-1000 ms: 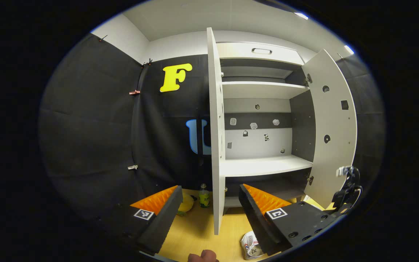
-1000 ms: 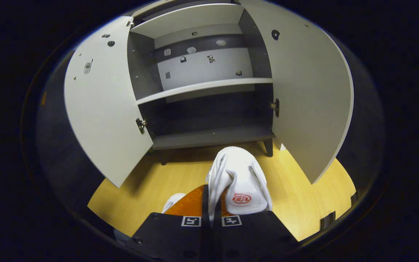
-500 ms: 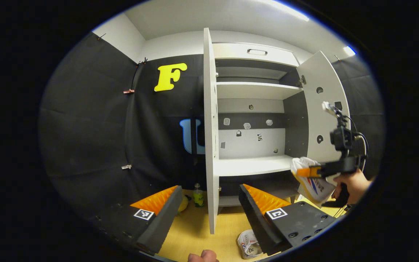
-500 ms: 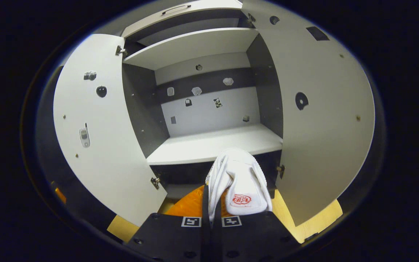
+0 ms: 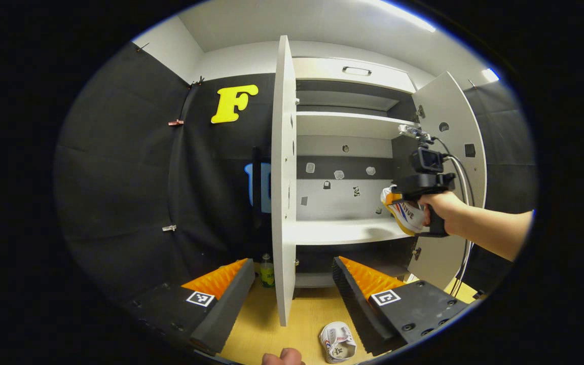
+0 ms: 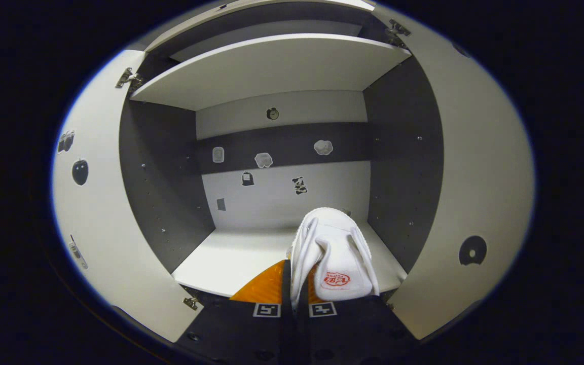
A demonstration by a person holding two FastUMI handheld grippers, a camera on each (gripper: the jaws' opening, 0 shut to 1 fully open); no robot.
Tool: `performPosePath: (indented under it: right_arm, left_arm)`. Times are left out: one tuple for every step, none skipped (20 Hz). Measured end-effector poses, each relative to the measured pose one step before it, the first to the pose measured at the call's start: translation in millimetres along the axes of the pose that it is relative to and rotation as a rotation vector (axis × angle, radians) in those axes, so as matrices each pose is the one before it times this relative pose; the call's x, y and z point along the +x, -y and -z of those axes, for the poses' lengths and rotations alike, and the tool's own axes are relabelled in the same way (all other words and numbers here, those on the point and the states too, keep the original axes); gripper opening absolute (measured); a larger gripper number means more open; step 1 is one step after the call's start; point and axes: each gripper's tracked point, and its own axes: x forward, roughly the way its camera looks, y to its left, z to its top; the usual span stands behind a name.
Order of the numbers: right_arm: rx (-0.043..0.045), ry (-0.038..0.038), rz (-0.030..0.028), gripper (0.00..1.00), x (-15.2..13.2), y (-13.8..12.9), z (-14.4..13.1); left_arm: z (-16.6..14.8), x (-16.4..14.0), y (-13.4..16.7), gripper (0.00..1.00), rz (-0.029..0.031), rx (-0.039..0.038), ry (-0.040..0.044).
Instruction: Grab one shoe with the right hand and put it into the shoe cabinet, grab the other shoe with the left hand and put it into the shoe cabinet; then close the right door with the right hand and the left door with the left hand.
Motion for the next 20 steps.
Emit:
performPosePath:
  right_arm:
    - [-0.00797,-0.01856,0.00926,0.05,17.2,4.26,1.11]
    - [-0.00658,-0.01487,0.00765,0.05,17.87,3.71,0.44]
    - [-0.01095,-0.0147,0.00744,0.05,17.64,2.87,2.51]
    - [-0.02383,-0.0229,0.00829,0.05,17.09,4.56,4.43]
    - [-0.02987,-0.01784,0.006,0.06,18.02,2.8,4.11]
    - [-0.01943,-0.01467,0.00337,0.06,13.58,1.24,3.49]
    - [-0.01435,-0.01562,0.00205,0.05,14.02,0.03,2.53]
    - [-0.00787,-0.01655,-0.0012,0.05,11.99,-1.04,3.1]
    - [-0.00542,-0.01488,-0.00317,0.05,11.94,-1.28,1.62]
    - [-0.0125,-0.01136,-0.0015,0.05,10.92,-1.86,1.08]
    - [-0.02376,-0.01695,0.00172,0.05,11.95,-2.01,2.33]
    - [-0.02202,-0.01464,0.00533,0.05,9.17,-1.1,2.18]
    - [-0.01826,-0.01766,0.00587,0.05,7.69,-0.33,1.97]
    - [-0.01044,-0.02002,0.00407,0.05,7.78,-1.73,3.44]
    - [-0.00477,-0.02302,0.00364,0.05,6.48,-1.07,3.98]
    - [-0.00316,-0.02405,0.00323,0.06,5.71,-1.01,5.0]
    - [-0.00247,-0.02051,0.00799,0.06,3.95,0.24,3.3]
    - [-0.00659,-0.01625,0.00613,0.06,5.24,0.21,4.29]
    - [-0.00125,0.01189,0.00782,0.06,-1.22,0.08,-3.41]
    - [-0.00846,-0.00622,0.00948,0.07,0.64,2.34,1.97]
  left_arm:
    - [-0.21,2.73,1.95,0.96,-0.00301,-0.00389,-0.00234]
    - [0.53,3.4,1.58,0.96,-0.00512,-0.00319,-0.00072]
    - [-1.02,2.95,1.07,0.96,-0.00635,-0.00333,0.00312]
    - [-0.92,2.4,0.59,0.96,-0.006,-0.00308,0.00434]
    - [-0.99,3.03,1.0,0.96,-0.00555,-0.00184,0.00347]
    - [1.55,3.23,1.23,0.96,-0.00537,0.0007,0.00077]
    - [0.13,3.75,0.32,0.96,-0.0068,0.00338,-0.00153]
    - [2.02,2.84,0.36,0.96,-0.00958,0.00433,-0.00411]
    - [0.57,2.52,-0.08,0.96,-0.00774,0.00255,-0.00325]
    - [0.51,2.62,1.06,0.96,-0.00693,0.00053,-0.00334]
    - [0.64,2.75,0.48,0.96,-0.00541,-0.00109,-0.00264]
    - [1.91,2.55,0.42,0.96,-0.00579,-0.0008,-0.00496]
    - [0.82,1.1,0.13,0.96,-0.00588,-0.00213,-0.00263]
    - [1.36,1.06,0.24,0.96,-0.00439,-0.00198,-0.00311]
    - [0.36,1.11,0.07,0.96,-0.00371,-0.0003,-0.00218]
    - [1.27,1.68,-0.18,0.96,-0.00345,0.00161,-0.00249]
    - [0.17,0.75,-0.28,0.96,-0.00247,0.00166,-0.00282]
    - [0.32,1.25,0.09,0.96,-0.00118,-0.00138,-0.00105]
    - [-0.06,0.01,-0.71,0.96,-0.00007,-0.00384,-0.0009]
    - [-0.18,0.26,0.91,0.96,0.00174,-0.00506,-0.00078]
